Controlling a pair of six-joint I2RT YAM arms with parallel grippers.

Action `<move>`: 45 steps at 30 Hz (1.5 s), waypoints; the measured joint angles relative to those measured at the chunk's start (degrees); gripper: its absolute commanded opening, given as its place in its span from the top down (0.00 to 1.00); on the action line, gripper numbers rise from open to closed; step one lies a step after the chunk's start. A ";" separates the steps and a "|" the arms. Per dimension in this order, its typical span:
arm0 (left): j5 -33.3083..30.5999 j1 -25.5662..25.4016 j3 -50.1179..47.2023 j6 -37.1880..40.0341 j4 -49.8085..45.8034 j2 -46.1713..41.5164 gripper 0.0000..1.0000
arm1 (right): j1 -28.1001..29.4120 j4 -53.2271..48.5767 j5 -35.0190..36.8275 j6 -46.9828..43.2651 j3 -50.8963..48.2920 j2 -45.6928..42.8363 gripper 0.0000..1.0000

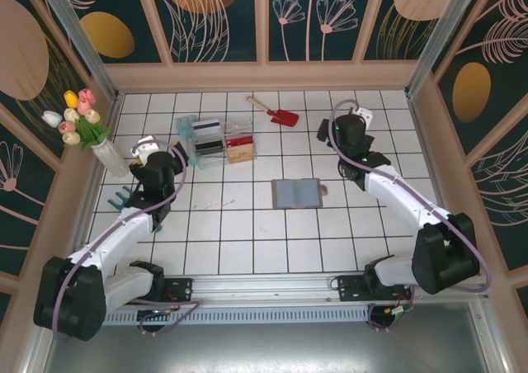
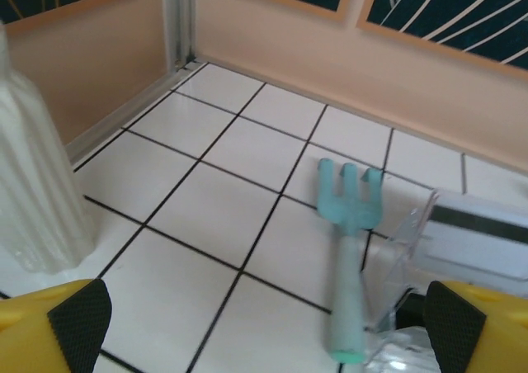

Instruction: Take the credit cards out of the card holder

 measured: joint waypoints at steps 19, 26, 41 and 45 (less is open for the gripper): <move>9.33 12.33 -10.25 13.51 27.63 11.82 0.01 | -18.36 38.88 4.04 -12.39 -35.54 -7.23 0.01; 17.42 14.32 -12.70 17.05 40.65 16.79 0.01 | -22.12 51.56 -2.47 -14.23 -36.70 1.73 0.01; 25.57 15.10 -17.22 19.26 56.63 24.46 0.01 | -22.36 71.01 -17.31 -20.83 -39.58 11.45 0.01; 25.79 15.10 -16.68 19.26 56.65 24.46 0.01 | -22.32 72.06 -17.70 -21.18 -39.63 11.58 0.01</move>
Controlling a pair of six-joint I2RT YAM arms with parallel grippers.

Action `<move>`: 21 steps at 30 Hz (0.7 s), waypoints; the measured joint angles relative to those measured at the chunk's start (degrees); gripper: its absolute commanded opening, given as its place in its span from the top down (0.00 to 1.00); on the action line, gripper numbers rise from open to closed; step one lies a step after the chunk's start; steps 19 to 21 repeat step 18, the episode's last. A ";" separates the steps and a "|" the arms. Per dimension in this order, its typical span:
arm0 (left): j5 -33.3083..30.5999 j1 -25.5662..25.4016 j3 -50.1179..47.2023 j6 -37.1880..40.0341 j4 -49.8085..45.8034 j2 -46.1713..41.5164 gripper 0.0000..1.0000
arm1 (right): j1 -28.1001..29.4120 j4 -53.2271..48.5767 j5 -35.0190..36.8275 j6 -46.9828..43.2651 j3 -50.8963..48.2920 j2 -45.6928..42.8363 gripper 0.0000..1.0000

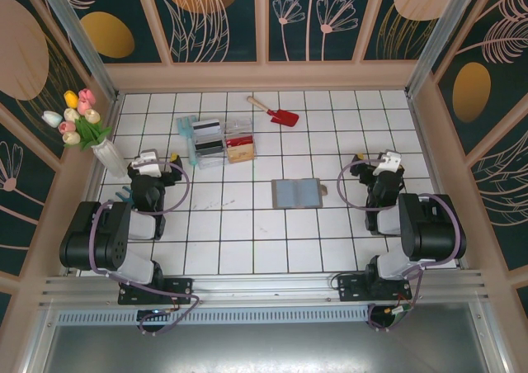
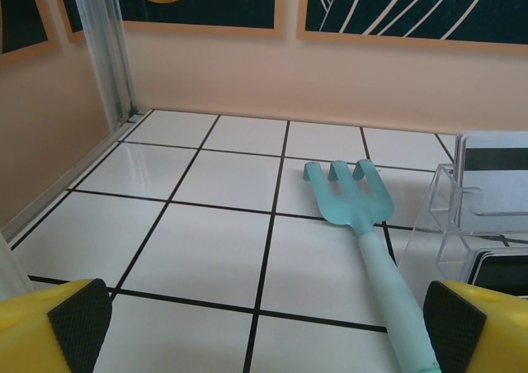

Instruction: Take the credit cards out of the card holder

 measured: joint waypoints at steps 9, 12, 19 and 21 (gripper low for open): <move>0.07 0.00 0.04 0.00 -0.02 0.00 0.01 | 0.00 1.09 -0.02 -0.22 0.00 0.00 0.01; 0.07 0.00 0.11 0.00 -0.02 0.00 0.01 | 0.00 1.11 -0.02 -0.22 0.00 0.00 0.01; 0.07 0.00 0.31 0.00 -0.02 0.02 0.01 | 0.00 1.25 -0.04 -0.22 0.00 0.00 0.01; 0.07 0.00 0.31 0.00 -0.02 0.02 0.01 | 0.00 1.25 -0.04 -0.22 0.00 0.00 0.01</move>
